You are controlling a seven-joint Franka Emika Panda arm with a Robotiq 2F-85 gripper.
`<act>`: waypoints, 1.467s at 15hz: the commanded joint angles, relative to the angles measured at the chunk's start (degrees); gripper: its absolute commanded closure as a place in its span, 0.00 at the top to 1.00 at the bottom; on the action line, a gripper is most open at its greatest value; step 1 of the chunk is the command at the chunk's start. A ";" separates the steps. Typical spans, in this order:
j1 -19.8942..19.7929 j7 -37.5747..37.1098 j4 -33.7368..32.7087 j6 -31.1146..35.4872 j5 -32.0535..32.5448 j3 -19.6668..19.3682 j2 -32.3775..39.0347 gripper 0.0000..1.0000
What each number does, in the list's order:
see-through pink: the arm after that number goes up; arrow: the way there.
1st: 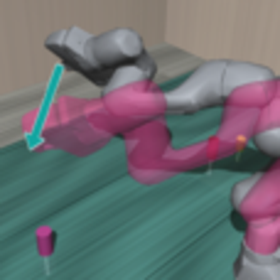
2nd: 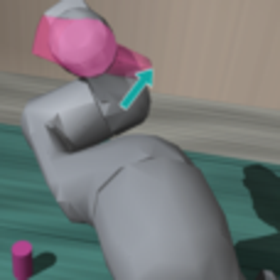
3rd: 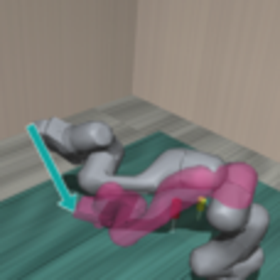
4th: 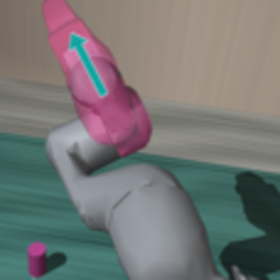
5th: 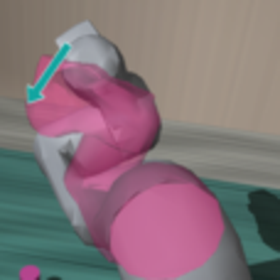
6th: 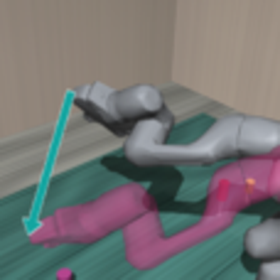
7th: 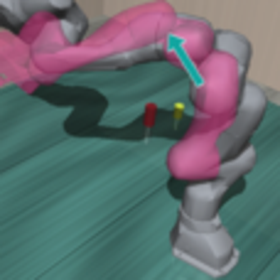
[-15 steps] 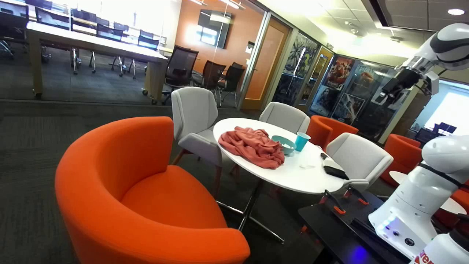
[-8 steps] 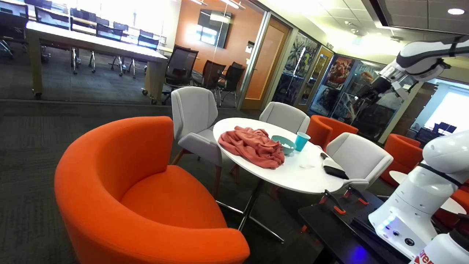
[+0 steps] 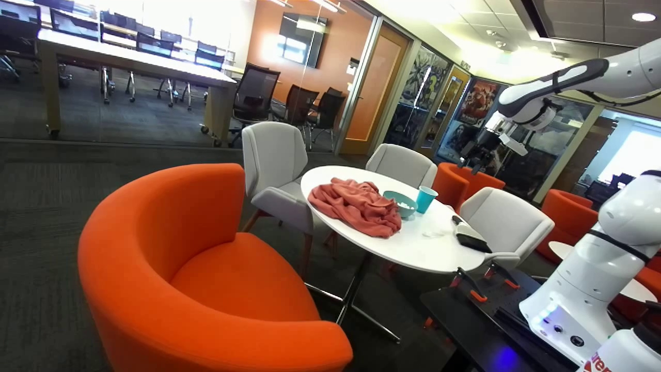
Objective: Take an object from the green bowl and put it in the blue cup
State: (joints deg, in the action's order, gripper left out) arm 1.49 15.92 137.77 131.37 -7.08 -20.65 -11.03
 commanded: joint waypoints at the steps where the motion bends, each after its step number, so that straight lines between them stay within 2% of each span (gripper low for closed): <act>1: -3.64 0.55 -0.08 -0.20 -0.79 3.62 0.10 1.00; 4: -4.18 0.56 -0.07 -0.21 -0.79 3.49 -0.89 1.00; 8: -4.58 -1.49 -5.72 5.82 -6.17 4.12 10.65 1.00; 11: -6.10 -5.53 -10.69 11.84 -10.24 6.52 20.30 1.00; 16: -9.54 -8.22 -19.68 13.55 -8.64 11.57 33.67 1.00; 22: -11.59 -8.83 -26.72 15.28 -8.31 16.28 41.56 1.00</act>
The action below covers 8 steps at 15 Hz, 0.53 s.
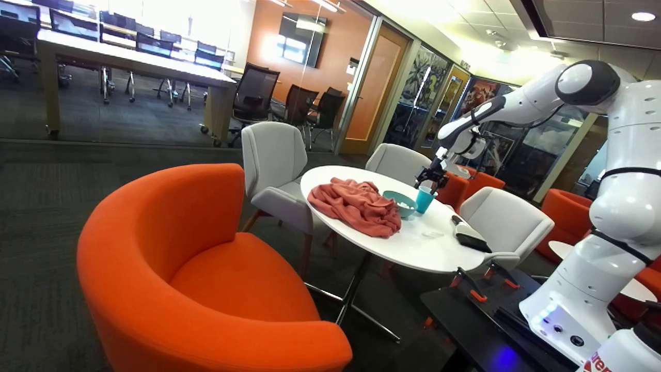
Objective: Take an object from the green bowl and put it in the blue cup
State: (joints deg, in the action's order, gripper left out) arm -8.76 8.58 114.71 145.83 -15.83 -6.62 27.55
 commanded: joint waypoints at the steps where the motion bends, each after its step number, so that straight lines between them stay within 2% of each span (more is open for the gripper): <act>1: -1.13 -1.84 -4.40 0.84 0.86 2.53 3.78 0.93; 2: -0.98 -2.08 -5.17 0.71 1.30 2.74 4.65 0.82; 3: -0.70 -2.32 -5.99 0.50 1.80 2.92 5.50 0.77; 4: -0.50 -2.52 -6.63 0.48 2.23 3.02 6.25 0.78; 6: -0.12 -3.26 -8.28 0.22 3.20 3.23 8.01 0.70; 8: 0.41 -4.72 -10.13 -0.27 4.39 3.23 9.94 0.72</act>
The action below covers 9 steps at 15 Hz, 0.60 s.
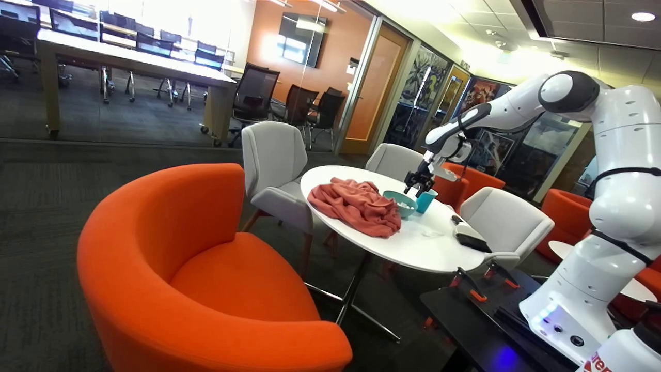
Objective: Take an object from the green bowl and put it in the blue cup
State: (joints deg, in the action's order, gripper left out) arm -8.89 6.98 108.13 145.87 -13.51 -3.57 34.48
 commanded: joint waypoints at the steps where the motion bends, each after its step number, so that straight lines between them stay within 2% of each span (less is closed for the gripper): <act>1: 0.87 -3.89 -4.46 -0.36 2.69 0.07 3.98 0.67; 9: 1.76 -5.30 -10.64 -1.07 3.86 1.31 9.75 0.64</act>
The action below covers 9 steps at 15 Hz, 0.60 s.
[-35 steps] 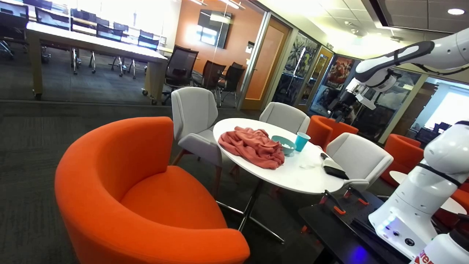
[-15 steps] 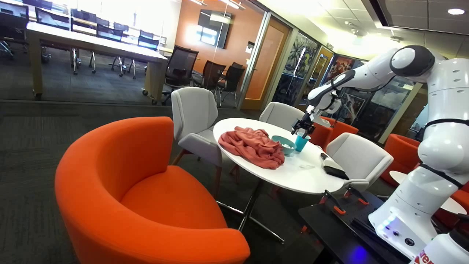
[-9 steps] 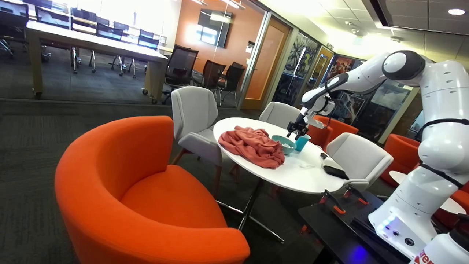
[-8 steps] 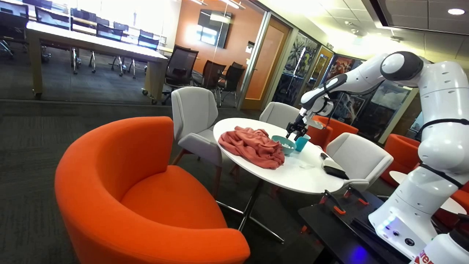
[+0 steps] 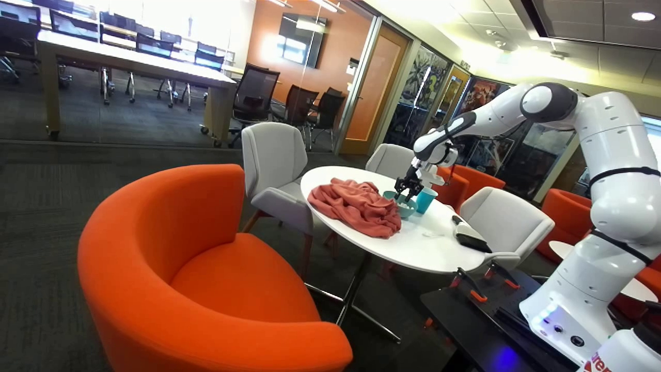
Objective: Take an object from the green bowl and put it in the blue cup
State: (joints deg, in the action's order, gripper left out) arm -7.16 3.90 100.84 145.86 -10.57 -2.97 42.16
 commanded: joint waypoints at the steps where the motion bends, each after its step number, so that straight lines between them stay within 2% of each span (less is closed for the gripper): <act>1: 0.07 -2.19 -4.12 -1.18 0.91 0.94 2.73 0.63; 5: 0.68 -2.59 -6.28 -1.48 1.32 1.12 4.83 0.64; 8: 0.96 -2.85 -7.32 -1.77 1.62 0.95 6.03 0.58; 9: 1.14 -3.09 -7.66 -1.81 1.77 0.80 6.40 0.53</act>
State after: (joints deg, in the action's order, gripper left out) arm -6.51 3.73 95.70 145.76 -10.27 -1.91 47.09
